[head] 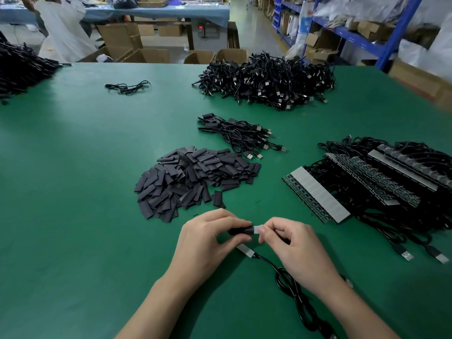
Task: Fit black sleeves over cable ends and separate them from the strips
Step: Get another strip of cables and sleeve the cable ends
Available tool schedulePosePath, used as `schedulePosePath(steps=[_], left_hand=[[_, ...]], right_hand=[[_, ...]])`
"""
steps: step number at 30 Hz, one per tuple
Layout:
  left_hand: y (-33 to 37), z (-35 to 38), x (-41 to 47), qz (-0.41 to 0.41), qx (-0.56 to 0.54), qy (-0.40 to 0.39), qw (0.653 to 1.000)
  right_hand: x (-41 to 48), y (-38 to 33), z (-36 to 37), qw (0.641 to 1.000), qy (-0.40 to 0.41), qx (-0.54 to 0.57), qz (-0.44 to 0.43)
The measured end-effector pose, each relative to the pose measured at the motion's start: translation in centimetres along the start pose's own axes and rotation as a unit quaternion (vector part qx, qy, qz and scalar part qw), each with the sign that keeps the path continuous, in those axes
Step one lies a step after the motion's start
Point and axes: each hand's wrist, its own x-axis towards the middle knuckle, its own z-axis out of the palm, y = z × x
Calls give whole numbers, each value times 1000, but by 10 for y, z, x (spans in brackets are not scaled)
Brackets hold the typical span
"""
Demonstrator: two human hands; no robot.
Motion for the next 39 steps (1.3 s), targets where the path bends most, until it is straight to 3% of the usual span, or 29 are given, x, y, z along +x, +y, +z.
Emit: schedulePosePath(steps=[26, 34, 39], left_hand=[[1, 2, 0, 54, 18, -18, 998], [3, -3, 3, -42, -26, 98, 994], [8, 0, 3, -76, -51, 103, 990]], right_hand=[[7, 14, -2, 992, -66, 95, 54], [10, 13, -9, 971, -40, 219, 92], [11, 11, -8, 969, -17, 230, 91]])
